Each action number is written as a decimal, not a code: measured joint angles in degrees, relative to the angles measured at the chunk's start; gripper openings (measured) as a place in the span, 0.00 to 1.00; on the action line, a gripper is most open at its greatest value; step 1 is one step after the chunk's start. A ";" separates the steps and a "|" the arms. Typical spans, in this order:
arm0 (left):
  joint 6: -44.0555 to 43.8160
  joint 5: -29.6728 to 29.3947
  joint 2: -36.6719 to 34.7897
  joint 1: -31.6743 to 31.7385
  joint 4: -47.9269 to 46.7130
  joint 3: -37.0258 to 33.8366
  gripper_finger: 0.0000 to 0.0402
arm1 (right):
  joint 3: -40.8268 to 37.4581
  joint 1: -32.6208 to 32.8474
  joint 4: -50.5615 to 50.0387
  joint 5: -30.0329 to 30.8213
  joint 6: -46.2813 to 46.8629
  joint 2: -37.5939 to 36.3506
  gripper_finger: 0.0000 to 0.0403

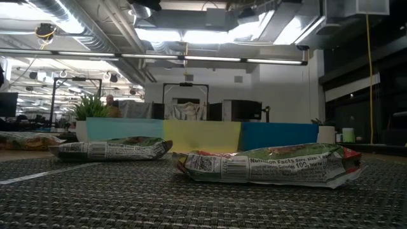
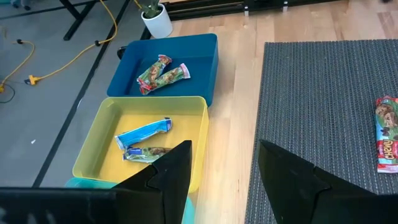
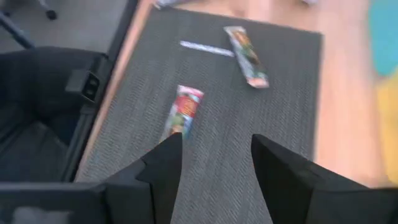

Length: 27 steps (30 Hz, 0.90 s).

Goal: Pick and place Granola Bars by type
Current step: Put the red granola bar into the blue bin

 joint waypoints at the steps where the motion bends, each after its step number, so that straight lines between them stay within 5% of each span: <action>1: 0.00 0.00 0.00 0.01 0.00 0.00 0.44 | 0.00 0.74 1.23 -0.01 -0.66 0.80 0.48; 17: 0.01 0.00 -0.02 0.00 0.00 0.00 0.44 | -0.02 5.55 13.15 -0.03 -11.77 20.27 0.48; 27: 0.01 0.01 -0.02 -0.01 -0.02 0.00 0.44 | 0.00 5.37 12.98 2.92 -8.33 22.21 0.49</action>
